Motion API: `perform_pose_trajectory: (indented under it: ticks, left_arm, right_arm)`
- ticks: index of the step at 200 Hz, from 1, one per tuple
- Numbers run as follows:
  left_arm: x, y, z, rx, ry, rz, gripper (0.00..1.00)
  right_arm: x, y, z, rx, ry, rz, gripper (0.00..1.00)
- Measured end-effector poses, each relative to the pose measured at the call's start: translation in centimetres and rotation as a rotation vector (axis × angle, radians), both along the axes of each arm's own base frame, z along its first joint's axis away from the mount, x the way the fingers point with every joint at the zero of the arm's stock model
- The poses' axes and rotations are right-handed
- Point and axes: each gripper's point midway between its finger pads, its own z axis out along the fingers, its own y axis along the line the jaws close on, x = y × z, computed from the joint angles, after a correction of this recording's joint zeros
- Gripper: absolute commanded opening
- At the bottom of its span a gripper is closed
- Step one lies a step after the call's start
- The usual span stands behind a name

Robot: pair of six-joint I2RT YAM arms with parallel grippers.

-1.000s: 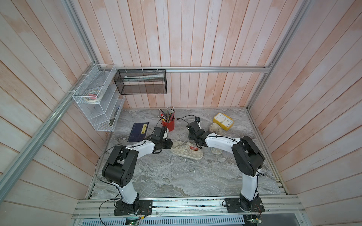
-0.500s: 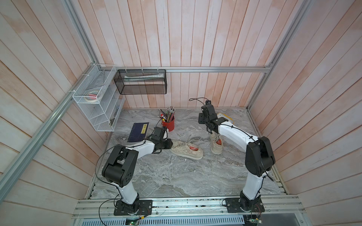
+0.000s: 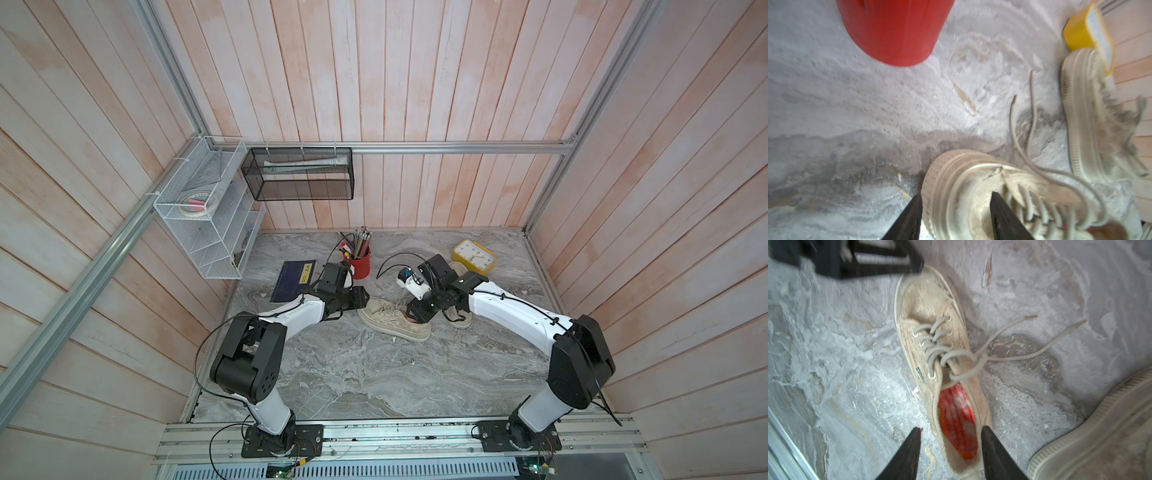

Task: Remove the insole from the shoe
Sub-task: Untie the shoelace on the shoe, then adjust the shoe at the center of the board.

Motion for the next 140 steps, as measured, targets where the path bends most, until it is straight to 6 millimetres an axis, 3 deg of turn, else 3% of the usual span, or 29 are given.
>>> perform_pose_trajectory:
  ticks: [38,58,74,112,140]
  left_arm:
    - [1.0,2.3,7.6,-0.103,-0.165,0.136,0.51]
    - [0.3,3.8,8.8,-0.131,-0.179,0.2,0.51]
    - [-0.7,4.4,8.0,-0.136,-0.138,0.226,0.51]
    - [-4.3,4.0,2.8,-0.156,0.062,0.205,0.56]
    - [-6.1,2.6,-0.4,-0.215,0.204,0.165,0.54]
  right_arm:
    - [1.0,-0.3,-2.8,-0.059,0.012,0.006,0.39]
    - [1.4,-0.1,-4.4,-0.076,0.028,-0.002,0.31]
    - [2.0,0.3,-4.9,-0.062,0.026,-0.026,0.21]
    - [3.3,1.5,-4.4,0.024,0.023,-0.137,0.01]
    - [3.8,1.7,-4.6,0.112,0.027,-0.287,0.0]
